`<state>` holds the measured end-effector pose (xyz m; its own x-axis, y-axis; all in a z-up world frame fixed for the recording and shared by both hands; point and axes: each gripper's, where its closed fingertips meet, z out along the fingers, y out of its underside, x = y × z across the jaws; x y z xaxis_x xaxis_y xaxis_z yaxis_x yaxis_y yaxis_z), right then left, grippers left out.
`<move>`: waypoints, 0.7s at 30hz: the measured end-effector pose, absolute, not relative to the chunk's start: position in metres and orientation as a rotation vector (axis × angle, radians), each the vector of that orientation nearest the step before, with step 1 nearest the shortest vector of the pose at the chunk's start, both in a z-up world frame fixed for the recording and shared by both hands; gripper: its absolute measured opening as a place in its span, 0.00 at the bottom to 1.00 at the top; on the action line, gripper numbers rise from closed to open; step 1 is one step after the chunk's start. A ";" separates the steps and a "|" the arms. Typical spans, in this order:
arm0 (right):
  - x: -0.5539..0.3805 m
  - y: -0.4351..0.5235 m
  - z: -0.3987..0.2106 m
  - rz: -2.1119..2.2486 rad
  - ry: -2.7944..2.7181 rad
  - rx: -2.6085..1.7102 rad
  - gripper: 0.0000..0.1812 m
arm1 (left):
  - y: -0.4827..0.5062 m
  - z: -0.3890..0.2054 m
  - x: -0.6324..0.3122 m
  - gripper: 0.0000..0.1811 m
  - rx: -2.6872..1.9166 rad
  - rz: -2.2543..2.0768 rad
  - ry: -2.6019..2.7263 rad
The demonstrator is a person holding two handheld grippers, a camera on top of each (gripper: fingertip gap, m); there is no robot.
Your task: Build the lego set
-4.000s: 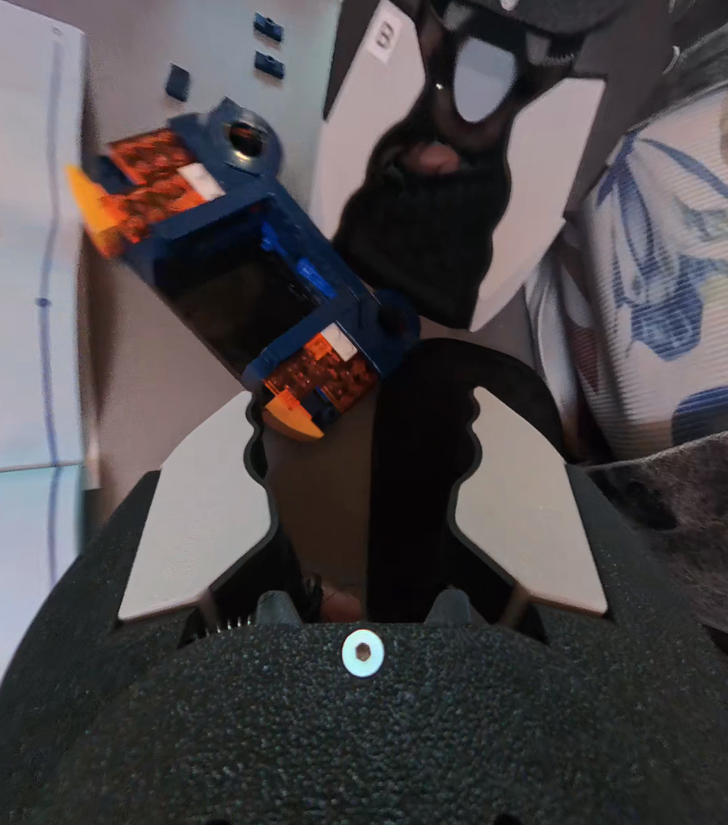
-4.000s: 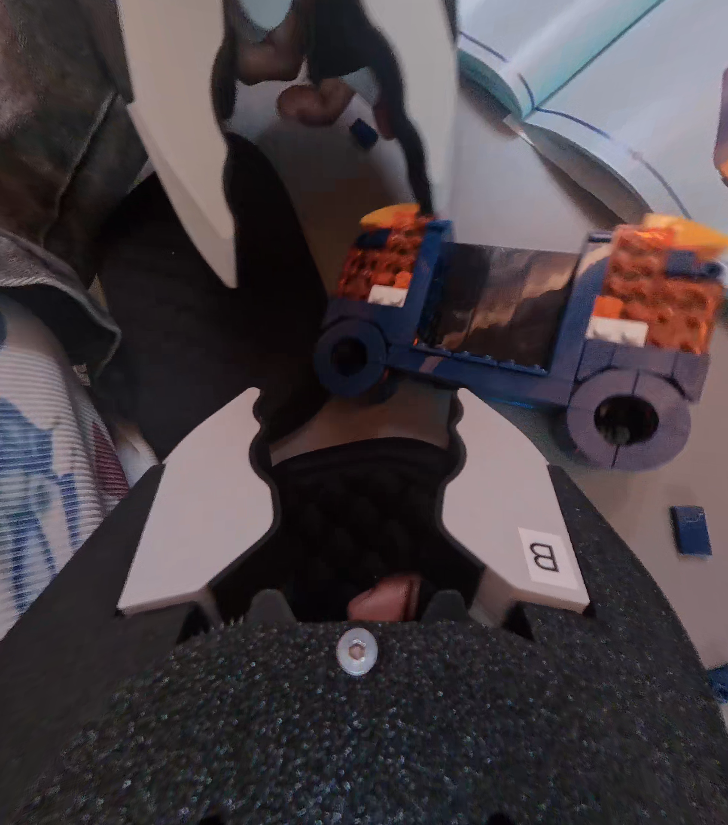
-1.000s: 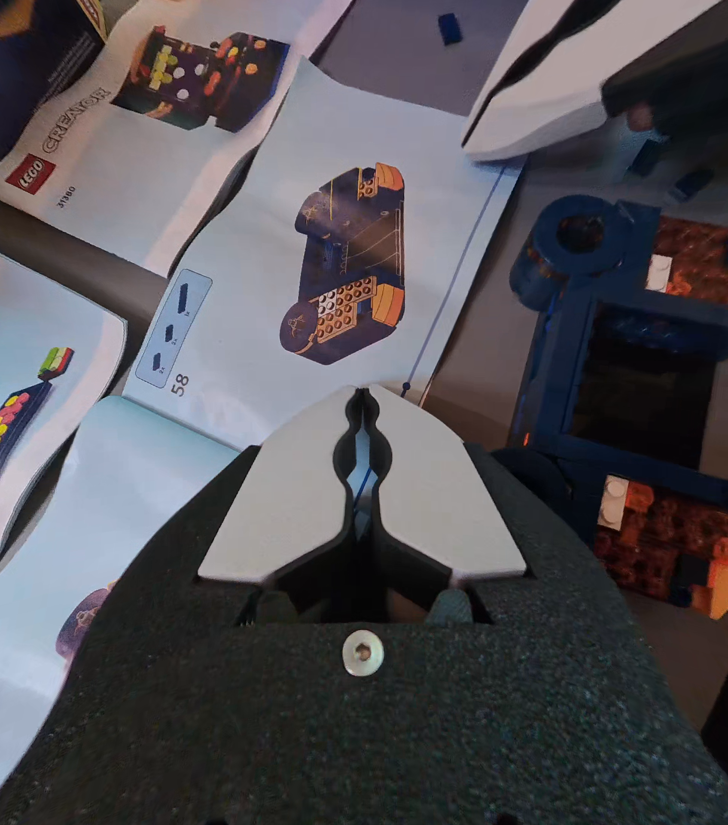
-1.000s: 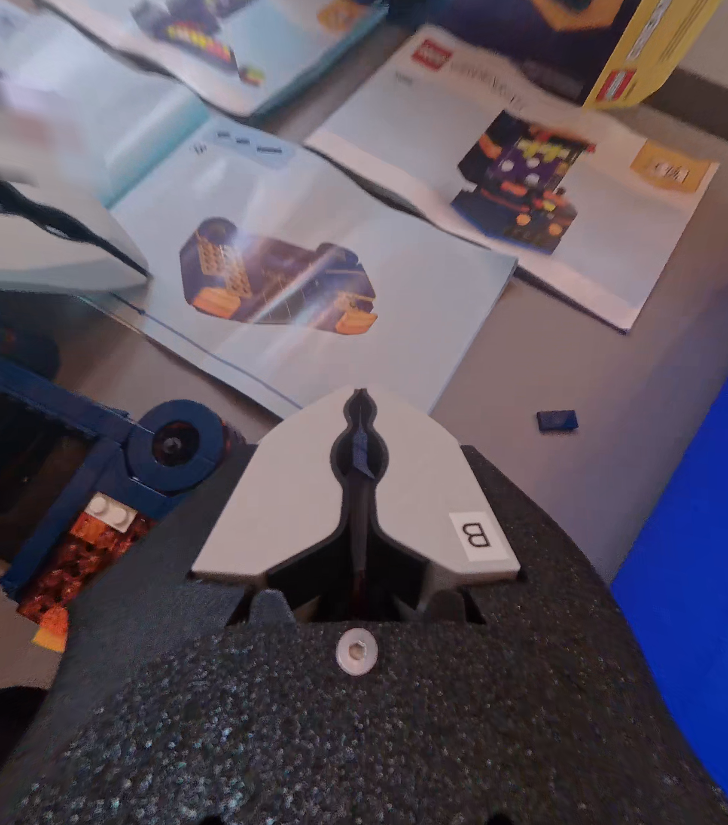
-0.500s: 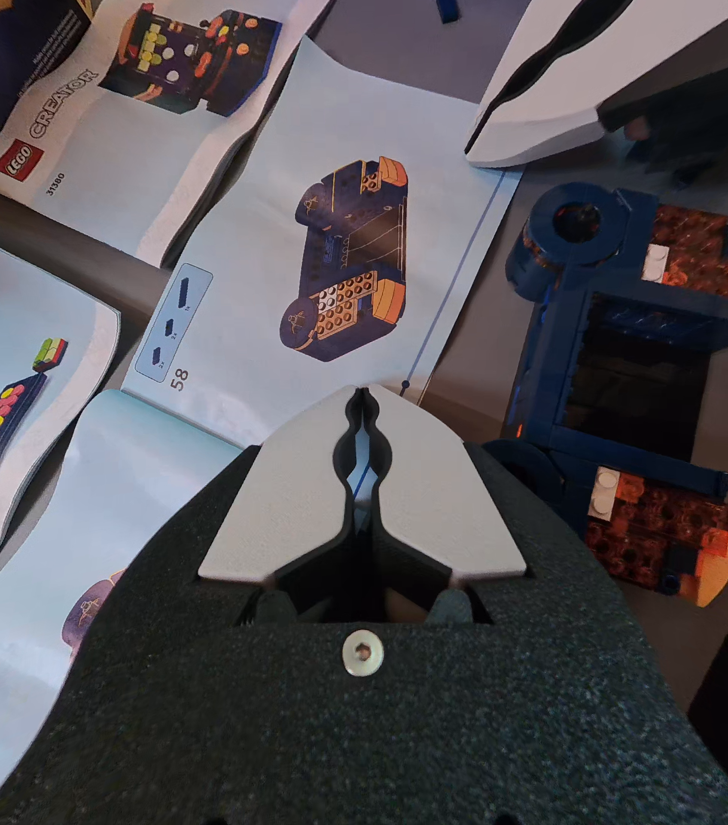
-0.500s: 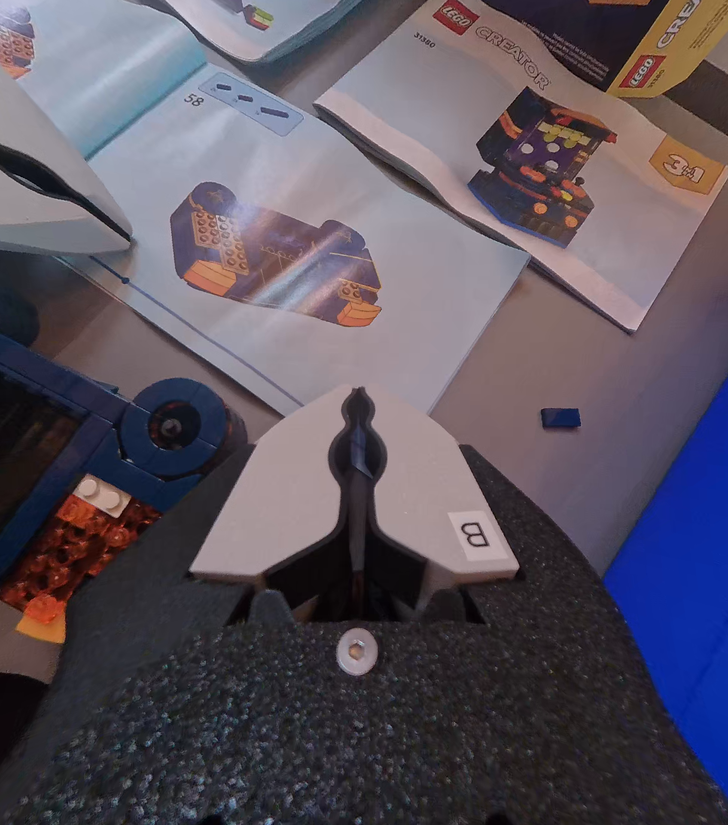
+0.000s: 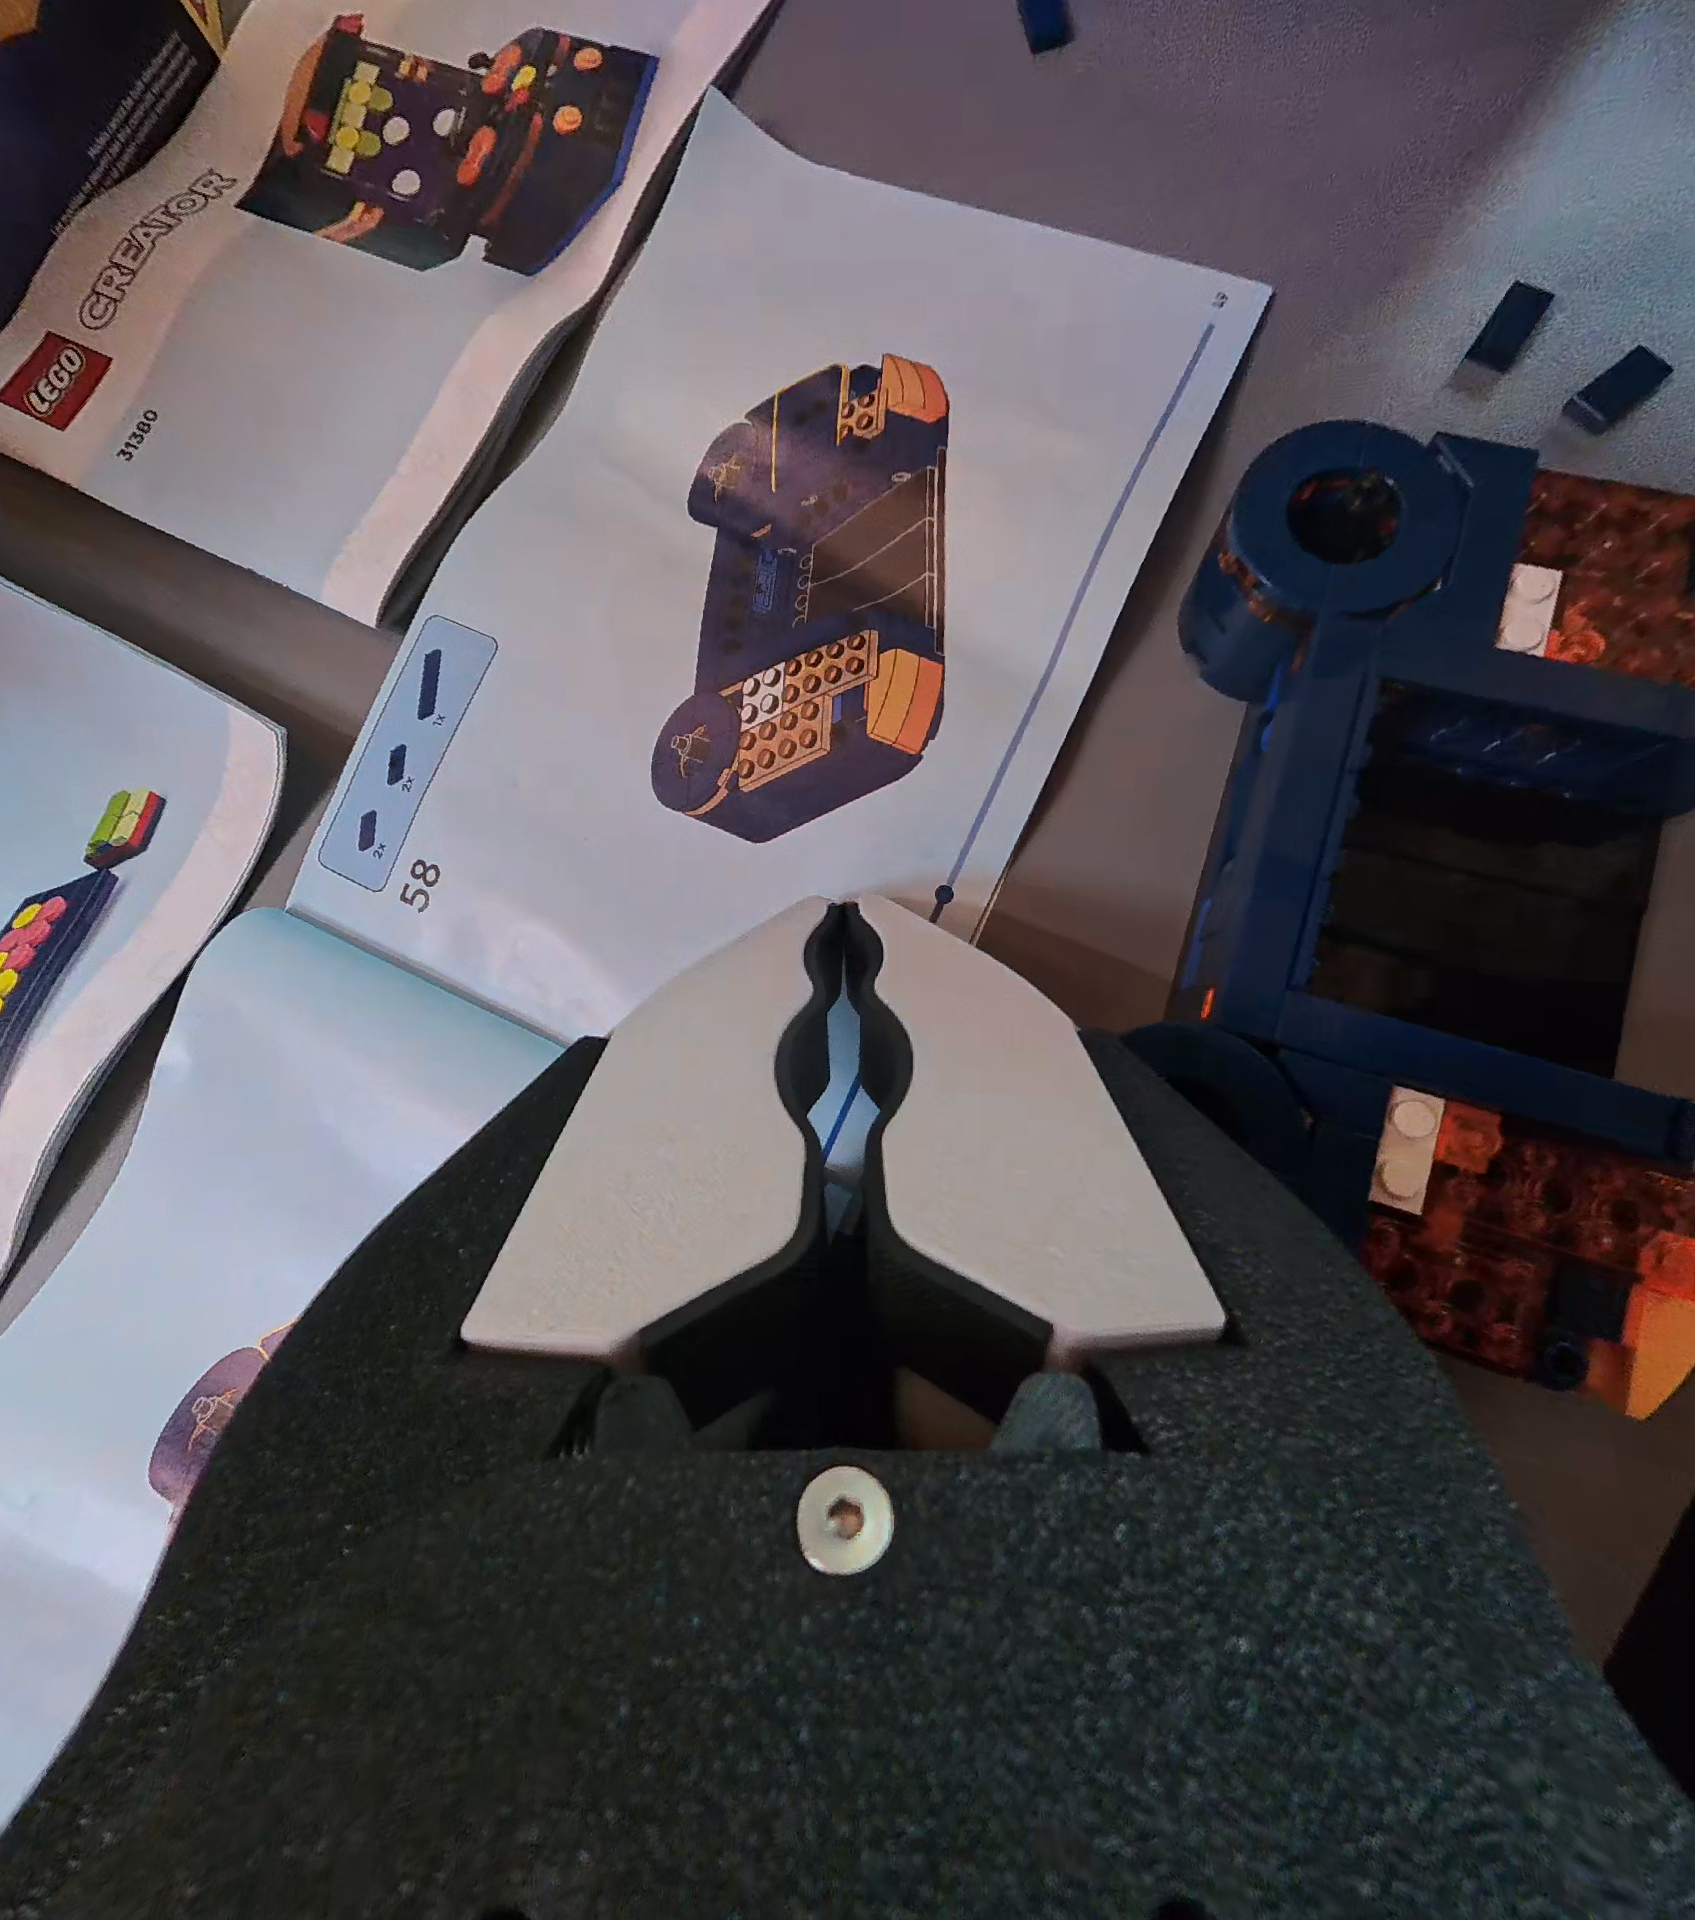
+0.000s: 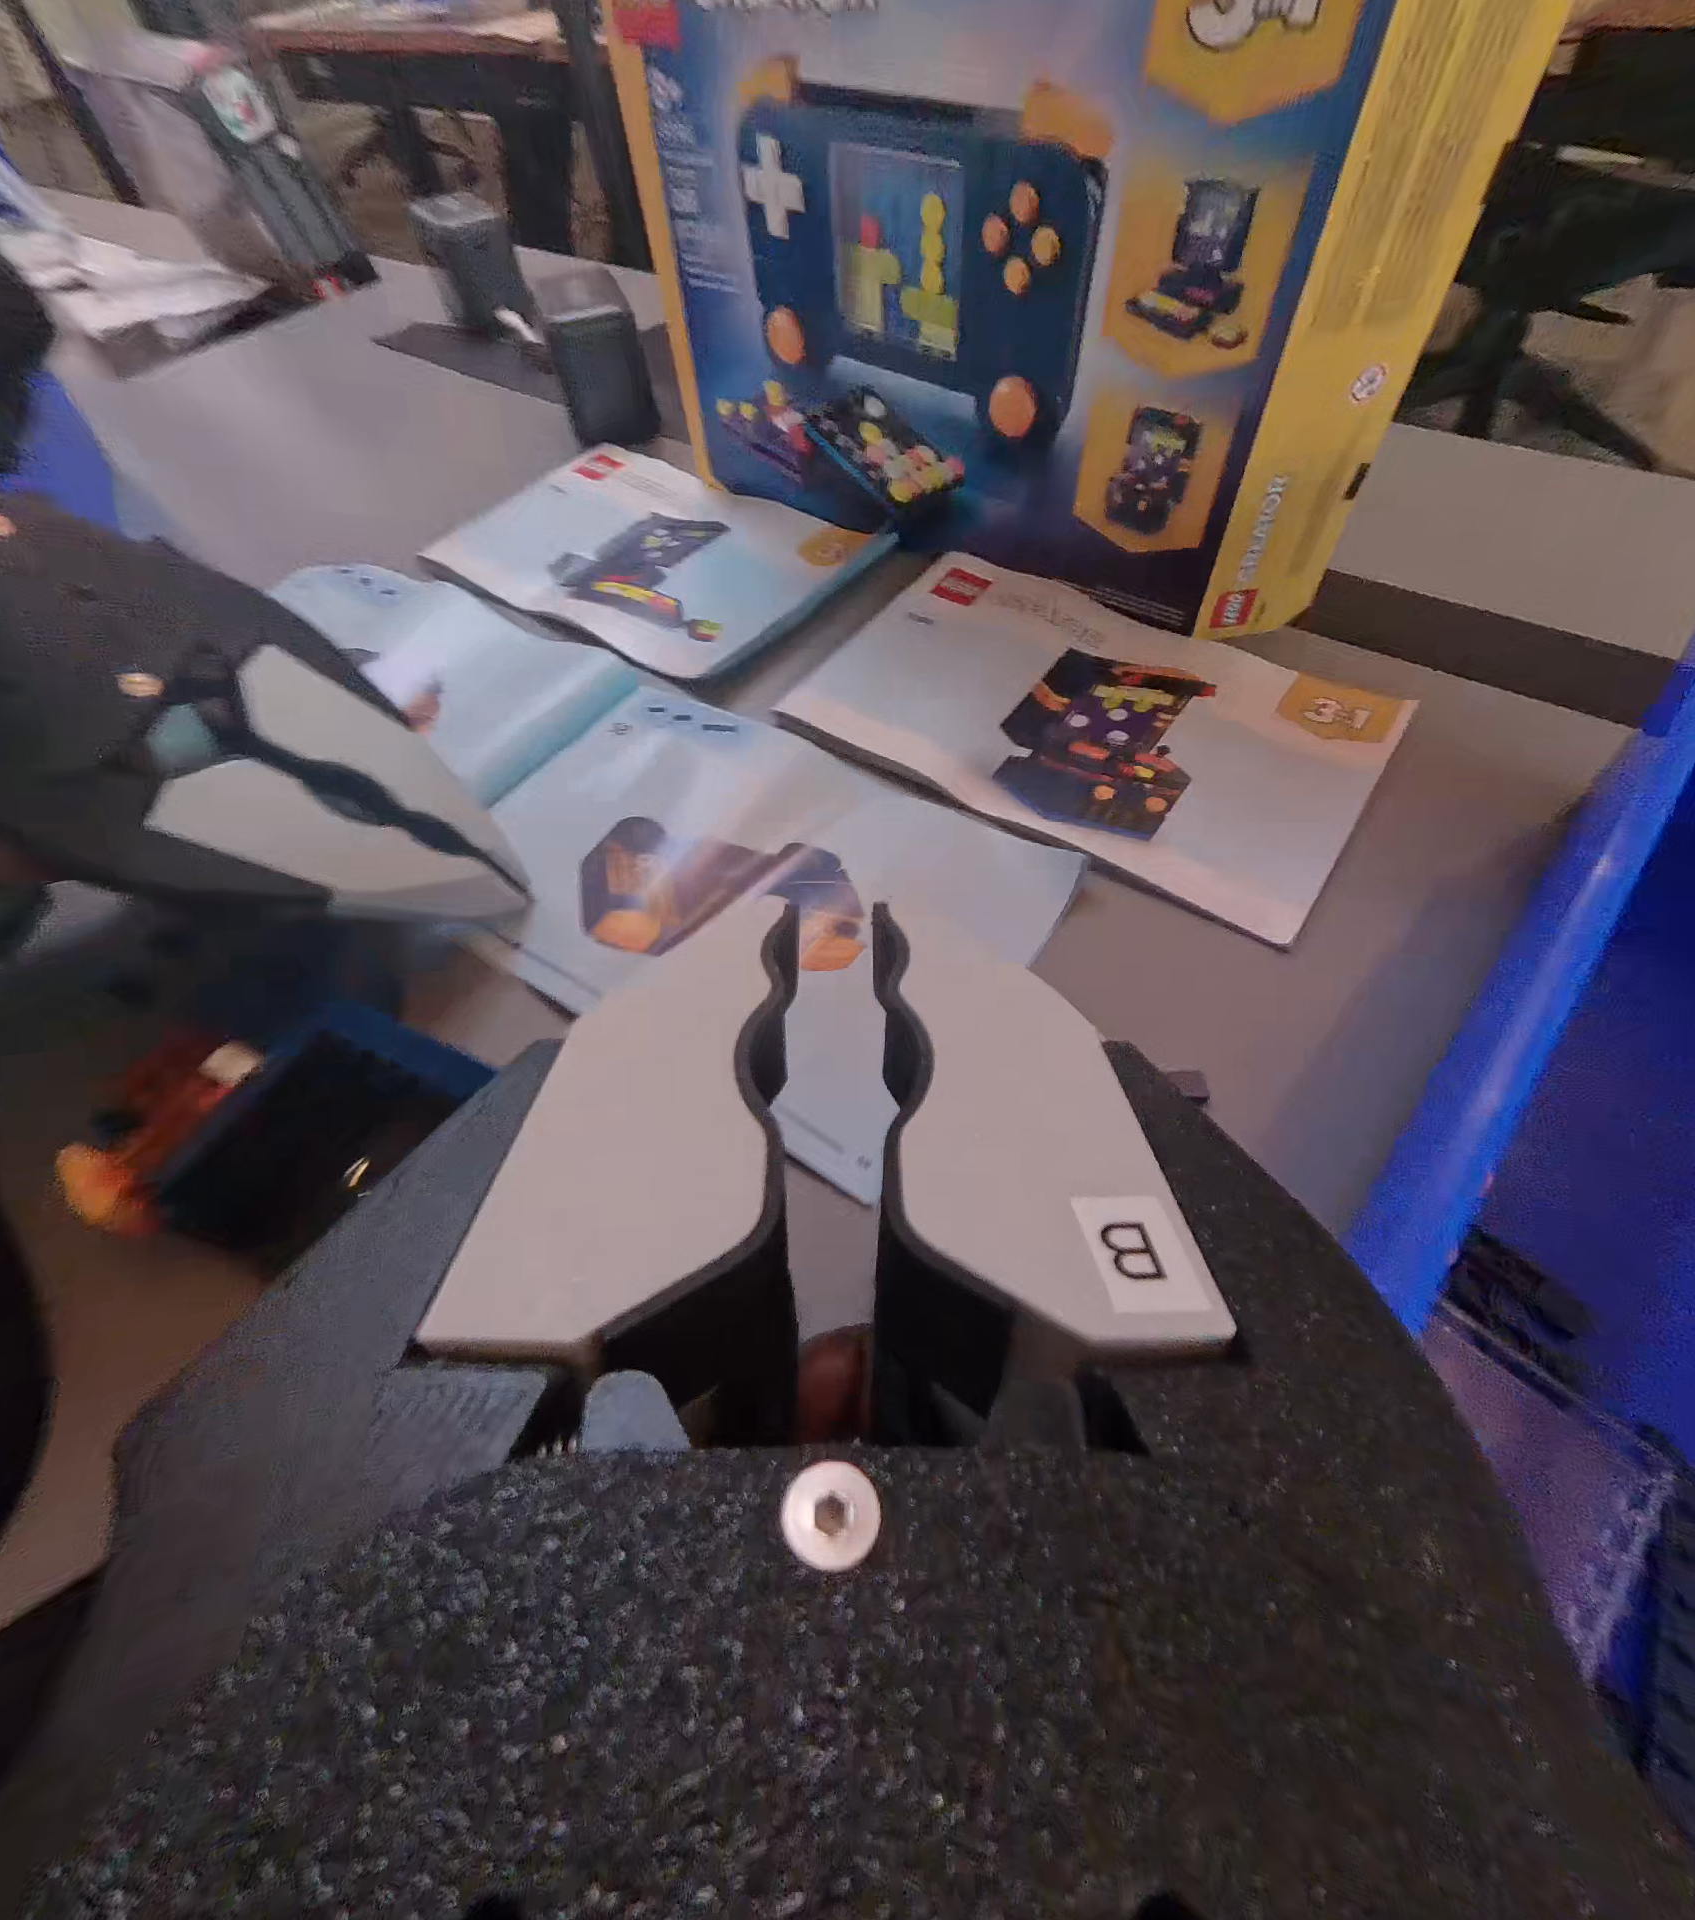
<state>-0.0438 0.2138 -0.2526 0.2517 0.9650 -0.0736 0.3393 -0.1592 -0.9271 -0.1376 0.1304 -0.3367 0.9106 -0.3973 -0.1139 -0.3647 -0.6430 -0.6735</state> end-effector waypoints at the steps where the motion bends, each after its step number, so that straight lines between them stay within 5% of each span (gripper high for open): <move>1: -0.036 0.207 -0.250 0.954 -1.271 -1.666 0.07 | 0.130 -0.337 -0.138 0.00 -2.328 -0.056 0.542; 9: 0.062 0.188 -0.301 0.468 -1.905 -1.776 0.12 | 0.131 -0.337 -0.138 0.00 -2.325 -0.040 0.550; 16: 0.032 0.172 -0.308 0.622 -1.781 -1.822 0.13 | 0.130 -0.334 -0.138 0.01 -2.318 -0.122 0.494; 21: 0.020 0.177 -0.298 0.687 -1.734 -1.774 0.13 | 0.130 -0.271 -0.176 0.04 -2.078 -0.141 0.216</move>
<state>0.0201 0.1768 -0.2981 0.0324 0.9992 0.0230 0.7121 -0.0069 -0.7020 -0.1761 0.1296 -0.2708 0.9772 -0.2120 0.0106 -0.0954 -0.4832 -0.8703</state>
